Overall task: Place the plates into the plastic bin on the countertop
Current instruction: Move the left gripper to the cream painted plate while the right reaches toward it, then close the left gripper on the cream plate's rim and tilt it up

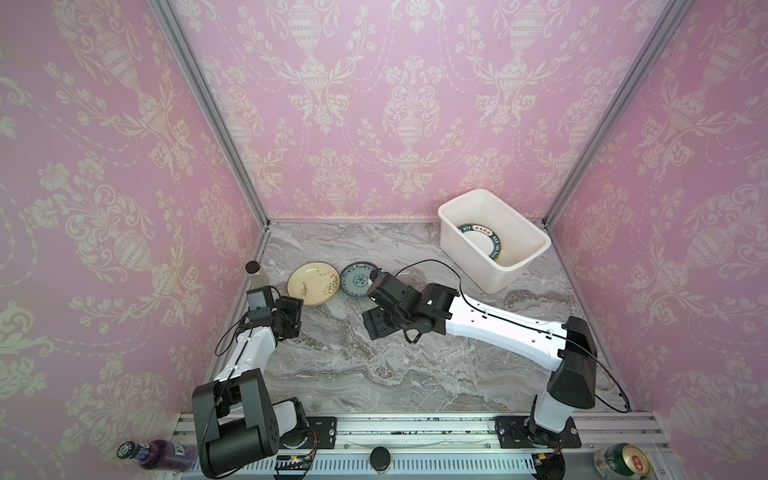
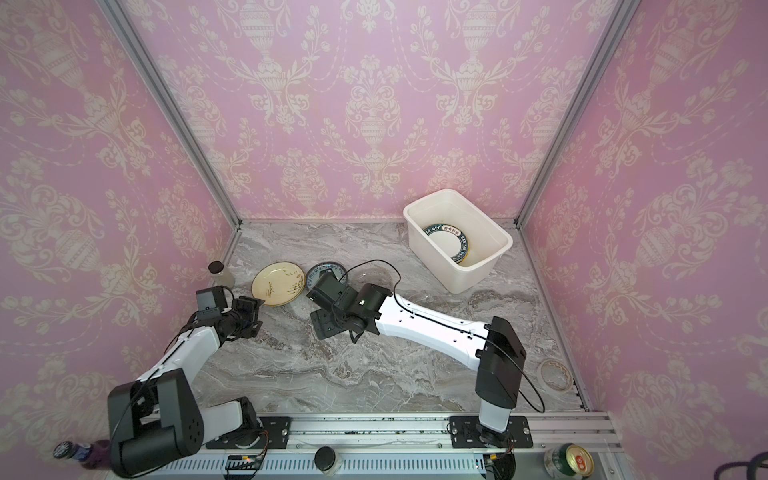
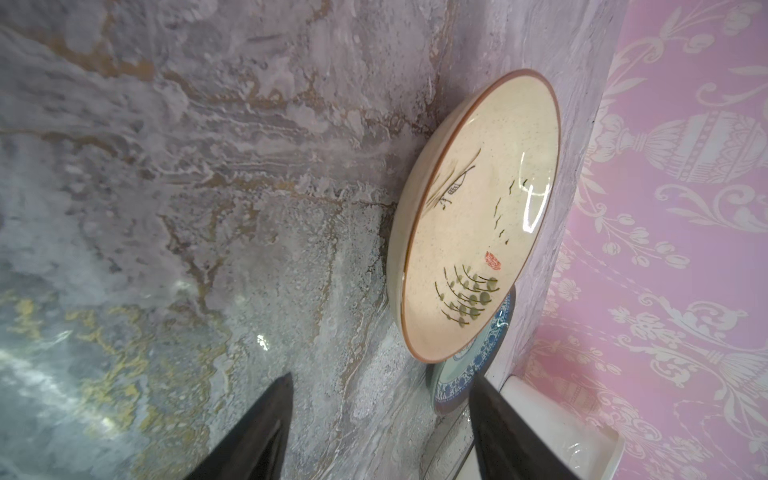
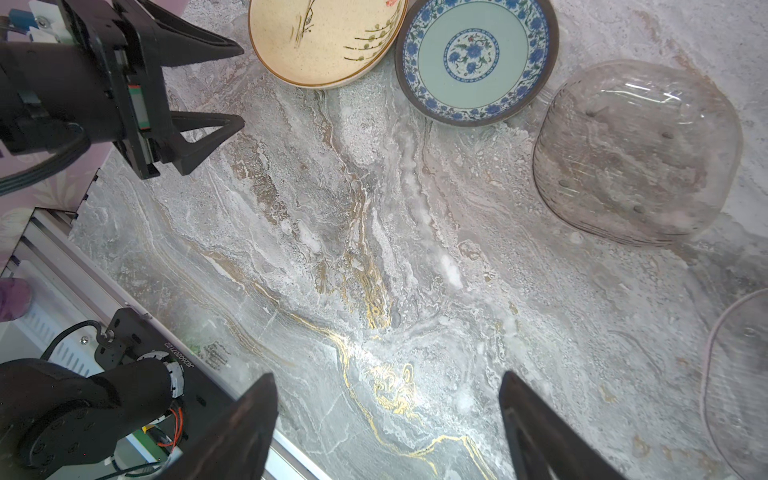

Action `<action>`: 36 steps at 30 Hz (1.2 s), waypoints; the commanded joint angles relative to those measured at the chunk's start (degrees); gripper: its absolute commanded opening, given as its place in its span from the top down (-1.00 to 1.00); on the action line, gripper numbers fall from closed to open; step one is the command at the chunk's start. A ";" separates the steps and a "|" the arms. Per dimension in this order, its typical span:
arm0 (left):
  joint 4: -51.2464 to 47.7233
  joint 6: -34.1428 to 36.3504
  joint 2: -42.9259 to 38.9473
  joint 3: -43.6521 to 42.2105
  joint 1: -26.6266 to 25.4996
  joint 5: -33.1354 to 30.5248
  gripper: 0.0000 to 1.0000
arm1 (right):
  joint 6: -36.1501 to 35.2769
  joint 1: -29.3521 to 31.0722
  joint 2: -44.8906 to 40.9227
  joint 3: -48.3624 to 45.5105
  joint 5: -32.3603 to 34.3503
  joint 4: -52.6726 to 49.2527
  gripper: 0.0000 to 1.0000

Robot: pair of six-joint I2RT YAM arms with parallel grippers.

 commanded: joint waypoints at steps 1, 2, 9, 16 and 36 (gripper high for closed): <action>0.76 0.32 3.08 3.42 0.51 1.18 -0.27 | 0.24 0.16 -1.71 -1.69 1.19 1.80 -0.70; -0.32 1.12 3.96 4.32 0.47 0.89 -0.24 | 0.25 0.08 -1.61 -1.79 1.24 1.83 -0.70; -0.20 2.75 9.68 7.06 0.22 -0.09 -0.07 | 0.15 -1.08 -1.30 -2.14 0.33 1.81 -0.70; 0.61 3.56 14.94 9.46 -0.42 -0.82 0.03 | 0.10 -1.60 -1.14 -2.14 0.04 1.37 -0.70; -2.08 3.04 20.40 10.44 -4.92 -3.27 0.74 | 0.25 -2.69 0.92 0.23 -0.29 -1.27 -0.71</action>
